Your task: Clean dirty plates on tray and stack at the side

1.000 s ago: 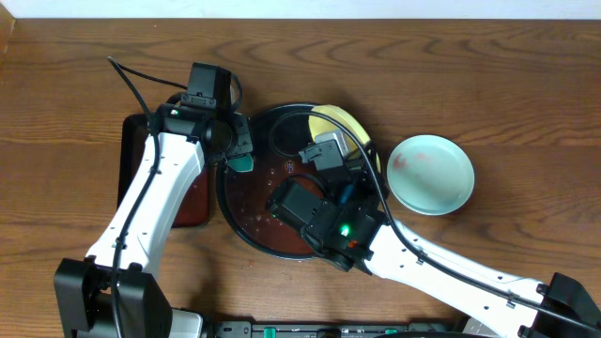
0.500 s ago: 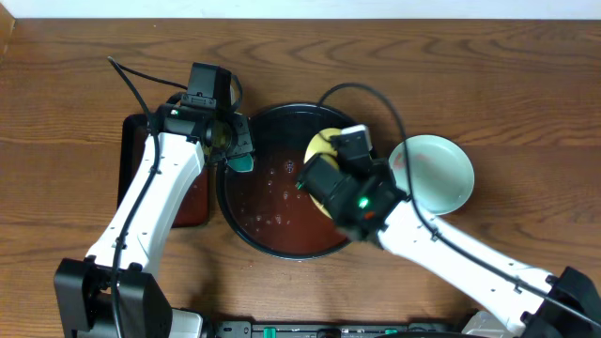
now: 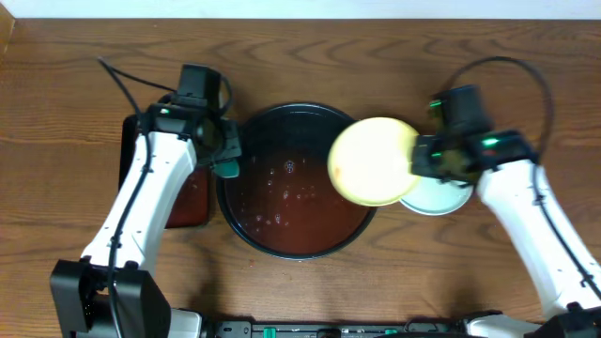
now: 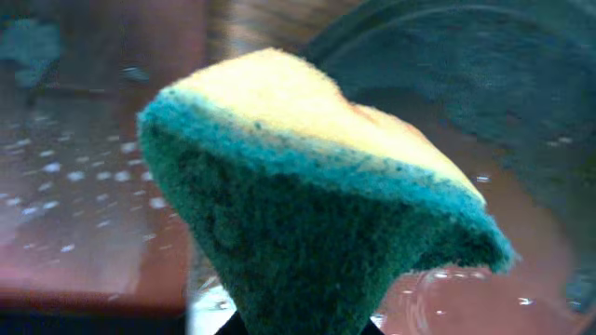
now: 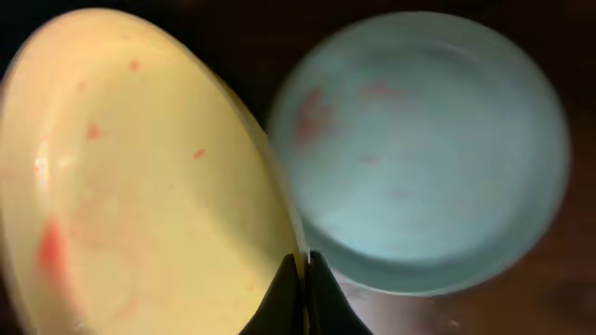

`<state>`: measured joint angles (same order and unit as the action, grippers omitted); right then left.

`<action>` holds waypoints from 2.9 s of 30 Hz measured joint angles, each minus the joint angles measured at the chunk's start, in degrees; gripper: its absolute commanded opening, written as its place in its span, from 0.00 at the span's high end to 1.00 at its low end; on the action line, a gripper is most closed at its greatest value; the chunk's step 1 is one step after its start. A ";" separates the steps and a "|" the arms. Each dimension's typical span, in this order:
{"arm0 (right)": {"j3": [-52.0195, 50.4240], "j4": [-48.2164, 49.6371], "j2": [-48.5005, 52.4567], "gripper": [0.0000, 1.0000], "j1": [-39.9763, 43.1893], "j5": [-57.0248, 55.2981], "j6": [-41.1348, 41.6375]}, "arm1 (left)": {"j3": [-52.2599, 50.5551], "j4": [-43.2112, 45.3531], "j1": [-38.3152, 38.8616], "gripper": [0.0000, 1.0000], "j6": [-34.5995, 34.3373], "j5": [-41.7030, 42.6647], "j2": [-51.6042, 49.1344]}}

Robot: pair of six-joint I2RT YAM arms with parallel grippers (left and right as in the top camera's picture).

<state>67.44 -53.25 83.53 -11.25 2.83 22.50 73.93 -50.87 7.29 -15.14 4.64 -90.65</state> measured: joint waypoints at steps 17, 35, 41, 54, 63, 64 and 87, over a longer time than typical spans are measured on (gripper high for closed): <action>-15.96 13.27 0.46 0.91 19.65 -0.81 -5.11 | -0.83 -0.07 -14.80 0.92 4.55 -3.56 -0.50; -14.29 8.92 0.46 0.14 19.96 6.27 -6.05 | -1.16 3.58 -16.44 0.33 13.27 -6.84 -11.26; -7.04 1.73 0.44 0.13 19.61 7.26 -6.99 | -1.16 3.39 -16.50 0.27 12.59 -7.19 -11.30; -0.74 -4.42 -10.97 0.01 19.58 7.74 -8.50 | -0.92 2.45 -9.68 0.26 9.33 -6.27 4.74; -0.63 -7.02 -25.03 0.01 19.58 6.86 -8.94 | -0.85 2.40 -9.53 0.25 9.14 -6.29 6.23; -0.63 -7.21 -26.01 0.01 19.58 6.64 -8.94 | -0.85 2.38 -9.53 0.25 9.14 -6.29 6.23; -0.61 -9.09 -31.10 0.01 19.58 6.14 -8.94 | -0.85 2.40 -9.53 0.25 9.14 -6.29 6.23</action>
<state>66.83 -62.35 52.42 8.34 8.97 13.56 73.08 -48.47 -2.24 -6.00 -1.65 -84.42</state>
